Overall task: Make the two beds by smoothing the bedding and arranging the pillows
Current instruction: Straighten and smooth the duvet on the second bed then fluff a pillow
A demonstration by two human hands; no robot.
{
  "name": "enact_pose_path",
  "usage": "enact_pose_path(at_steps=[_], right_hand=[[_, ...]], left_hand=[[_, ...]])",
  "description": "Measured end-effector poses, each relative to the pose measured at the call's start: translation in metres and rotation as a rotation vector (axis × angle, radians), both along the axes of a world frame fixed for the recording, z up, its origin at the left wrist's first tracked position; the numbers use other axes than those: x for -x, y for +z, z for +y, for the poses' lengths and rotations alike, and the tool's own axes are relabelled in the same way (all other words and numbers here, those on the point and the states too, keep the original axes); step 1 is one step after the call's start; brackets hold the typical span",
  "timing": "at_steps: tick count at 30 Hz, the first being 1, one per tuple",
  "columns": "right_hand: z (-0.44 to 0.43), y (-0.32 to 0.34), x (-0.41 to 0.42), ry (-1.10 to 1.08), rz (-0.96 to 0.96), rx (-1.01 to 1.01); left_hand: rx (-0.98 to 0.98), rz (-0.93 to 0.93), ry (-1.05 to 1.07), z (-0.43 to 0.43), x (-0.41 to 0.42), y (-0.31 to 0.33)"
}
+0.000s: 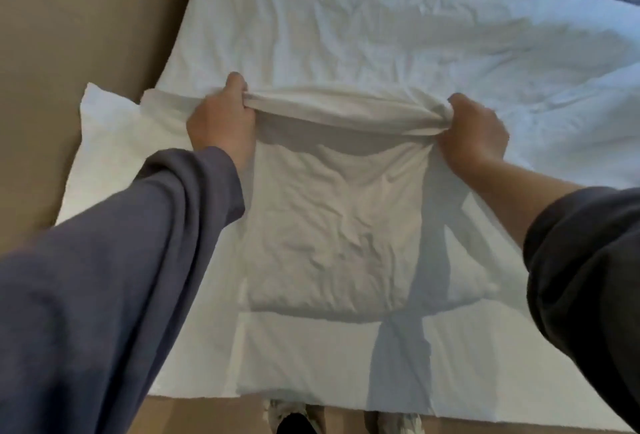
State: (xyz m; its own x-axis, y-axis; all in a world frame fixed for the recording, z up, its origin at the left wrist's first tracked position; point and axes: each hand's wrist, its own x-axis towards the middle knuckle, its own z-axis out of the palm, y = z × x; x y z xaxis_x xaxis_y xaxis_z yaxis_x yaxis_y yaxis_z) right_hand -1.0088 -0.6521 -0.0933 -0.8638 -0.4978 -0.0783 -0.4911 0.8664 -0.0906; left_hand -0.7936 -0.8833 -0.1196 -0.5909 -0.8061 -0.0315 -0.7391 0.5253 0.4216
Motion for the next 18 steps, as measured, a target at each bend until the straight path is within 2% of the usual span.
enact_pose_path(at_steps=[2,3,4,7,9,11,14,18], right_hand=[[-0.017,0.001,0.023,-0.059,0.004,0.043],[-0.021,-0.006,0.022,-0.064,-0.002,0.012],[-0.021,-0.021,0.014,-0.041,0.003,-0.032],[0.004,-0.099,-0.036,0.093,-0.051,-0.213],[0.027,-0.152,-0.057,0.040,-0.204,-0.297],[0.039,-0.197,-0.053,-0.045,-0.358,-0.326],[0.043,-0.235,-0.034,-0.016,-0.474,-0.322],[0.067,-0.210,-0.033,0.116,-0.562,-0.253]], left_hand=[[-0.226,0.111,-0.044,-0.007,0.027,-0.005],[-0.319,0.069,-0.077,-0.004,0.032,-0.016],[-0.355,-0.051,-0.105,0.003,0.031,-0.032],[-0.301,-0.483,-0.183,0.039,0.002,-0.104],[-0.266,-0.606,-0.214,0.060,-0.024,-0.151],[-0.207,-0.635,-0.216,0.070,-0.039,-0.190],[-0.116,-0.633,-0.199,0.072,-0.037,-0.219],[-0.205,-0.675,-0.120,0.096,-0.030,-0.202]])
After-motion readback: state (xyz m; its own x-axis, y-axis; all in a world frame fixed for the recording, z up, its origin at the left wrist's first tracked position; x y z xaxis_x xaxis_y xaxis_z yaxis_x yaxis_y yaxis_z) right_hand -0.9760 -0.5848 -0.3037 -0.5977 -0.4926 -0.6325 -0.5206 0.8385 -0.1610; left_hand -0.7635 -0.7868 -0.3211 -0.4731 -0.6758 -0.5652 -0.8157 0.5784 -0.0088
